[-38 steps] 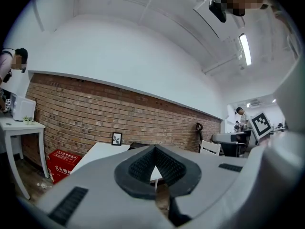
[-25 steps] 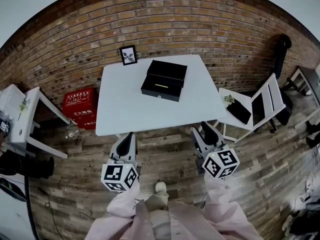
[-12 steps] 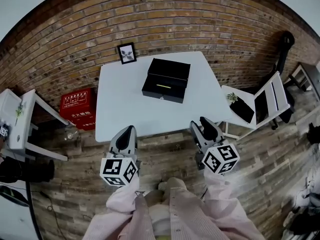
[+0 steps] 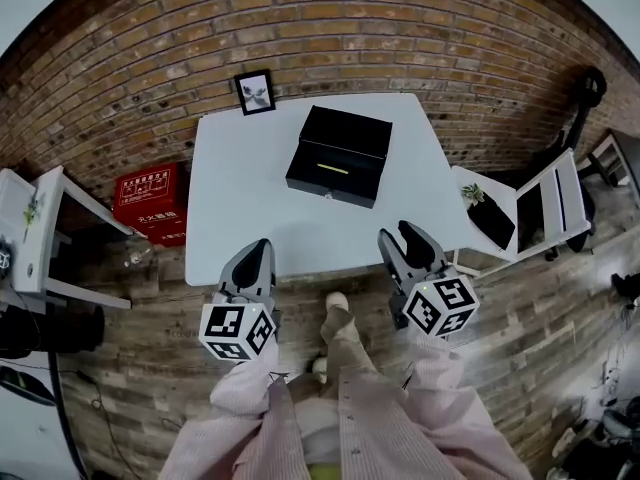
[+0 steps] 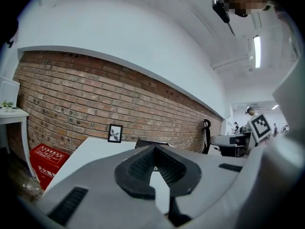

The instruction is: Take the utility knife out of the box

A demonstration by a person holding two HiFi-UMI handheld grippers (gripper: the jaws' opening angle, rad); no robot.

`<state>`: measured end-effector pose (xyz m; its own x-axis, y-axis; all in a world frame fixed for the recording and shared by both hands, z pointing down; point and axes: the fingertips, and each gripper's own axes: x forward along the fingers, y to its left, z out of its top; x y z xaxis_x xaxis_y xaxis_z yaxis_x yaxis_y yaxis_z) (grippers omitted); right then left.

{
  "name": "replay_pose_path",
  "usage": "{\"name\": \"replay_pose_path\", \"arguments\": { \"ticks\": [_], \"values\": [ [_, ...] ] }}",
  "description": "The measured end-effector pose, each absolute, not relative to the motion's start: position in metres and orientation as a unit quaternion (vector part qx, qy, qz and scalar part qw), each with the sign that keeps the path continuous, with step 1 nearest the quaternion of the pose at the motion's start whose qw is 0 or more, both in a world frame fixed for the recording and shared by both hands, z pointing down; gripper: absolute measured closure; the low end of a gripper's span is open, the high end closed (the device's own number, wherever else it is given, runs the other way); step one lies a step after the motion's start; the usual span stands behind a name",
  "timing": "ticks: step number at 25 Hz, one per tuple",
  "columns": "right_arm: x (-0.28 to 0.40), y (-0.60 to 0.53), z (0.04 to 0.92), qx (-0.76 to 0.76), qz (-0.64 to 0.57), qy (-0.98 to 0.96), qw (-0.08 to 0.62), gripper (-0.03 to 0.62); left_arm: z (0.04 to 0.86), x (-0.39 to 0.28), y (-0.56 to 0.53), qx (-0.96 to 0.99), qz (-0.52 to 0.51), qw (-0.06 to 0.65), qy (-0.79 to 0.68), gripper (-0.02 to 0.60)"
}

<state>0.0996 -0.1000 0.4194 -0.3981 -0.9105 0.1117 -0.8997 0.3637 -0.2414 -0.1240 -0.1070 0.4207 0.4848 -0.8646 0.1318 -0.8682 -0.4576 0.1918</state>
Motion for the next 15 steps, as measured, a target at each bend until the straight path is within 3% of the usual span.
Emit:
{"name": "replay_pose_path", "arguments": {
  "ticks": [15],
  "values": [
    [0.107,-0.225,0.452,-0.514,-0.164,0.841,-0.033,0.421,0.449,-0.106,-0.215,0.834,0.024,0.168,-0.525,0.589]
  ]
}}
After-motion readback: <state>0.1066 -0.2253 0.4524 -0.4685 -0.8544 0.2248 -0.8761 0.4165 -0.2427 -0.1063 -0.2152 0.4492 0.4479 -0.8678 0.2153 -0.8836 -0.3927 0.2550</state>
